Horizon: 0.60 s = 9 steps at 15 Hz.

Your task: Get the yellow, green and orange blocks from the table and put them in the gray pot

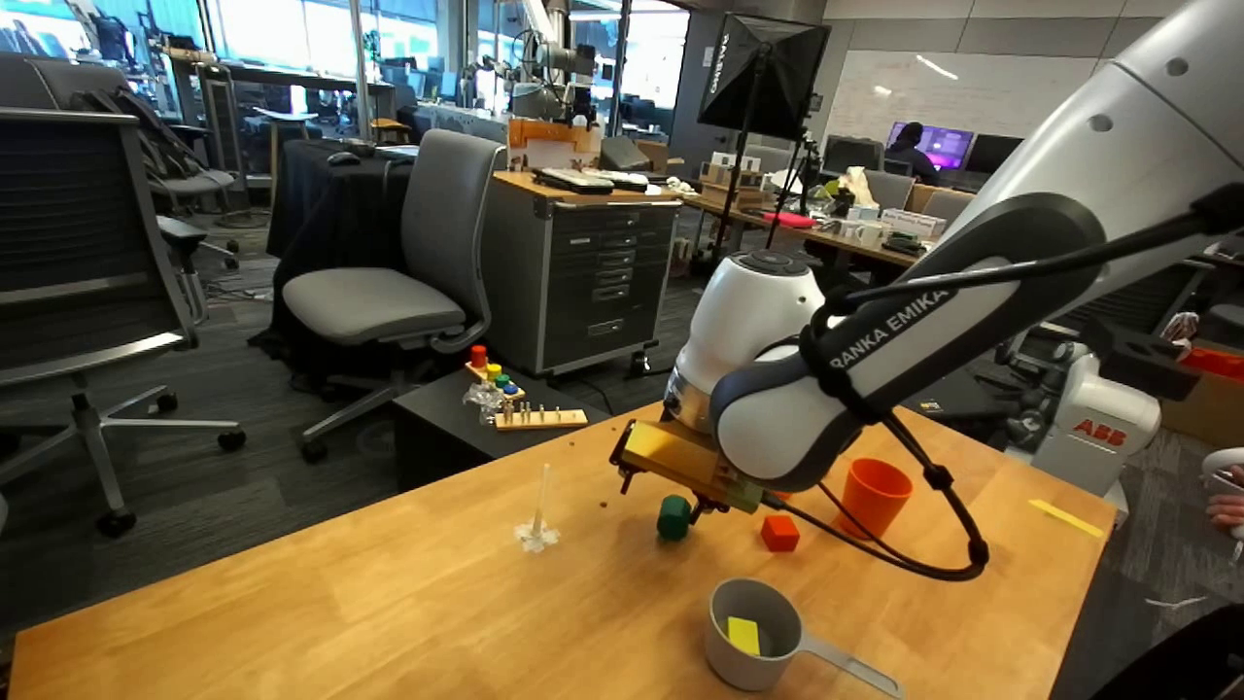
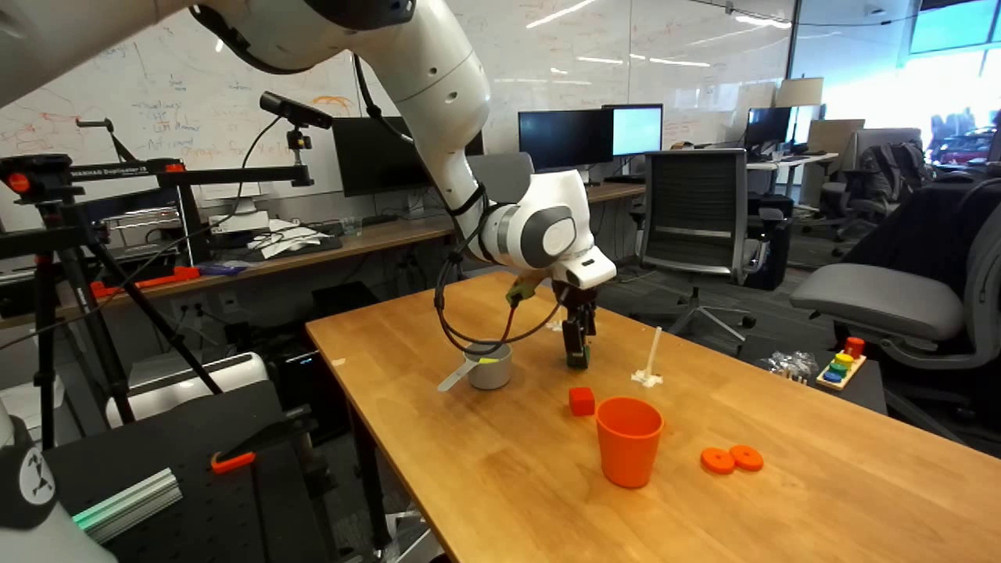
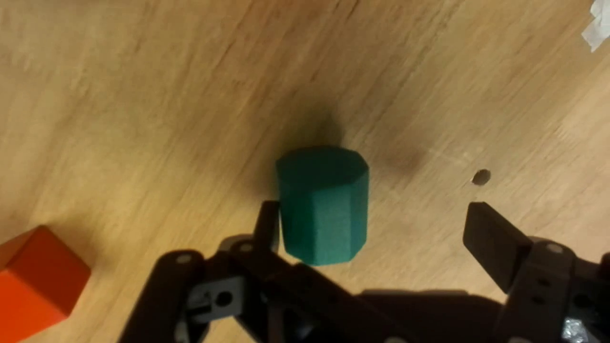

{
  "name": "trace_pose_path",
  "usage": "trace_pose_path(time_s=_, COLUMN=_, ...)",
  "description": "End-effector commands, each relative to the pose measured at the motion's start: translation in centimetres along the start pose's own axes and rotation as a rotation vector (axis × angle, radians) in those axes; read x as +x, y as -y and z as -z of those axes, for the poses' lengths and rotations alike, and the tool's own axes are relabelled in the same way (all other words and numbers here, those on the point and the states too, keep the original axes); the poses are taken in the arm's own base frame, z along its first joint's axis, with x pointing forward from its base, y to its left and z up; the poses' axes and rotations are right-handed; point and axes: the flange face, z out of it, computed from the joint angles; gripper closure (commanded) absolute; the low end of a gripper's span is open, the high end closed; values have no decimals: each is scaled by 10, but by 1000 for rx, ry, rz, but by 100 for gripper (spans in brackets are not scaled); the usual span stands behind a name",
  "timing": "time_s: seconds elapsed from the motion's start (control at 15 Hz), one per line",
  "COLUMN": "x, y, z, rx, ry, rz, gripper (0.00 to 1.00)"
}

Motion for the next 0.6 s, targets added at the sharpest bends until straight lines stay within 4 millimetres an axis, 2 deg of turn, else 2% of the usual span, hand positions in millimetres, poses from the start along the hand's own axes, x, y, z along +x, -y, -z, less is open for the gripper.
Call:
trace_pose_path(time_s=0.0, x=1, y=9, z=-6, rx=23, ry=30, rz=-66, gripper=0)
trace_pose_path(time_s=0.07, x=1, y=6, z=-7, rx=26, ry=37, rz=-70, gripper=25)
trace_pose_path(time_s=0.2, x=3, y=3, z=-8, rx=23, ry=42, rz=-80, gripper=34)
trace_pose_path(time_s=0.27, x=5, y=1, z=-6, rx=25, ry=48, rz=-91, gripper=44)
trace_pose_path(time_s=0.53, x=16, y=-5, z=3, rx=39, ry=54, rz=-122, gripper=73)
